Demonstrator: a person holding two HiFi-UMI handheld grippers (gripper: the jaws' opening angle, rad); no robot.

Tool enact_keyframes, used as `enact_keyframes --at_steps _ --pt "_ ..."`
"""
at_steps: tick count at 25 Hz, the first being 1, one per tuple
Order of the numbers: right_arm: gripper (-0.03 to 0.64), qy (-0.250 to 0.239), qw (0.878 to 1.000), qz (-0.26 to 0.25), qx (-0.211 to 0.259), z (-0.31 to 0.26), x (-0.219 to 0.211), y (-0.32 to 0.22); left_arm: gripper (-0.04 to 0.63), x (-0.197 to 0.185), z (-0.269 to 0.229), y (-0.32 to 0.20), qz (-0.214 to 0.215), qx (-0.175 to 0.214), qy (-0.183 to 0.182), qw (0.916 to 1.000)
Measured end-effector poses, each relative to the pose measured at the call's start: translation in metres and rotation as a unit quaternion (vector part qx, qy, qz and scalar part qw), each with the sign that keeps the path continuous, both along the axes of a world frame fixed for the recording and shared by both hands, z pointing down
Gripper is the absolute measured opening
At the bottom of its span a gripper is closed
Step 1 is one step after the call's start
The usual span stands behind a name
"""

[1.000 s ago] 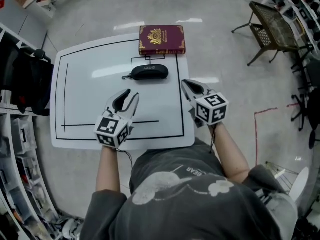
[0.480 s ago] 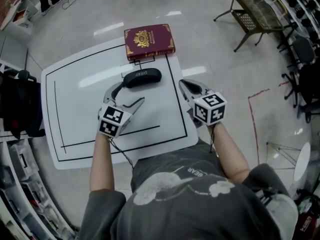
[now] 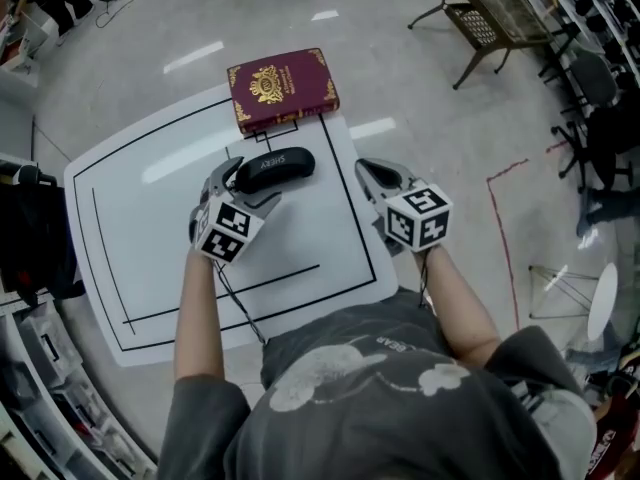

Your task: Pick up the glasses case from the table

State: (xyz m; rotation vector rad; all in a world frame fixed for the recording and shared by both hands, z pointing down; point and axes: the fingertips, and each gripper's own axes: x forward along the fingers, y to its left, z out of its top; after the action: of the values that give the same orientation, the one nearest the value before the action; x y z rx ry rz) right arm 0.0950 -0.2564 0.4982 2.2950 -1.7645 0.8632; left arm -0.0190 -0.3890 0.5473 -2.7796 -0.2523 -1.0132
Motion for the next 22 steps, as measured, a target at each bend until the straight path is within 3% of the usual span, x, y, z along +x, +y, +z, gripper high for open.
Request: enact_keyframes --at_steps 5,15,22 --pt "0.0 -0.007 1.0 0.0 -0.005 0.005 0.001 -0.007 0.403 0.005 0.019 -0.003 0.029 0.039 -0.031 0.9983" --pt "0.0 -0.014 1.0 0.001 -0.015 0.014 0.007 -0.006 0.4 0.017 0.032 -0.005 0.034 0.053 -0.039 0.9973" --pt "0.0 -0.018 1.0 0.003 -0.014 0.016 0.008 -0.004 0.351 0.013 0.033 0.005 0.053 0.069 -0.069 0.9939"
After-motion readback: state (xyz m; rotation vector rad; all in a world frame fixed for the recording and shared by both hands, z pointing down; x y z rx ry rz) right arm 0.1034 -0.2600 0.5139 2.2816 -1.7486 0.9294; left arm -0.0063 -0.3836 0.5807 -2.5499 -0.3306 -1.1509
